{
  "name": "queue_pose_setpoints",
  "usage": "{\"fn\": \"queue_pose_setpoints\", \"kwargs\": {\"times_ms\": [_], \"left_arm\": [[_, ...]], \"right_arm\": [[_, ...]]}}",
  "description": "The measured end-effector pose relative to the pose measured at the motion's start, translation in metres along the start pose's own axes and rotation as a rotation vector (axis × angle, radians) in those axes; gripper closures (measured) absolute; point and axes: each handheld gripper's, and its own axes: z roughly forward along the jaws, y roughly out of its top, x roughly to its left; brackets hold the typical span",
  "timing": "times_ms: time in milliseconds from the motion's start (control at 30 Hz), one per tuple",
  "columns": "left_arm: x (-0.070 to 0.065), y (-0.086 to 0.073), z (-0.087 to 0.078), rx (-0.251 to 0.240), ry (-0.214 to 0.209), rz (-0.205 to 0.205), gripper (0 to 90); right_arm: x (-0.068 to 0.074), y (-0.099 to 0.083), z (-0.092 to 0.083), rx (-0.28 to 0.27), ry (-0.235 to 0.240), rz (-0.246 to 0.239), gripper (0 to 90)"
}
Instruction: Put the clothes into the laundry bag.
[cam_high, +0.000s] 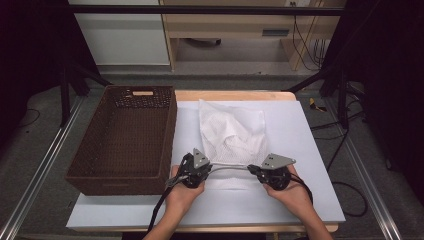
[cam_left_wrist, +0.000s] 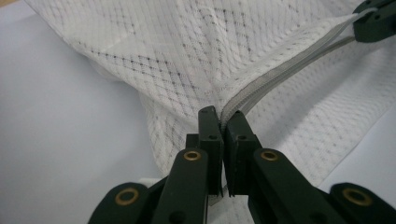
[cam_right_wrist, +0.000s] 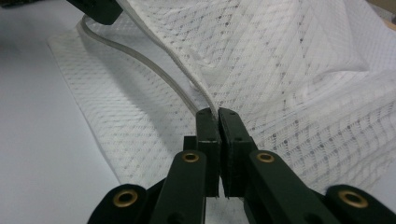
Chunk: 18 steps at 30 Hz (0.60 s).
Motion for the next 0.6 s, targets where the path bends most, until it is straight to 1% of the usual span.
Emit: {"fn": "queue_pose_setpoints", "kwargs": {"times_ms": [167, 267, 333, 400, 467, 533, 600], "left_arm": [[-0.002, -0.006, 0.005, 0.019, 0.009, 0.006, 86.4], [-0.003, -0.009, 0.006, 0.028, 0.027, 0.019, 86.6], [-0.002, -0.012, 0.007, 0.026, 0.029, 0.008, 86.6], [-0.002, -0.013, 0.008, 0.031, 0.031, 0.011, 86.6], [-0.002, -0.014, 0.009, 0.027, 0.033, 0.000, 86.5], [-0.001, -0.014, 0.010, 0.035, 0.033, 0.005, 86.0], [0.000, -0.015, 0.010, 0.030, 0.032, 0.000, 84.6]], "right_arm": [[0.000, 0.000, 0.004, 0.017, 0.004, -0.015, 87.7], [0.001, 0.000, 0.006, 0.029, 0.009, -0.026, 87.6], [0.002, 0.000, 0.007, 0.039, 0.013, -0.026, 87.3], [0.002, 0.000, 0.009, 0.048, 0.013, -0.029, 87.2], [0.002, -0.001, 0.010, 0.055, 0.016, -0.030, 86.9], [0.003, -0.001, 0.011, 0.063, 0.018, -0.029, 86.2], [0.003, -0.001, 0.012, 0.068, 0.017, -0.031, 85.2]]}}
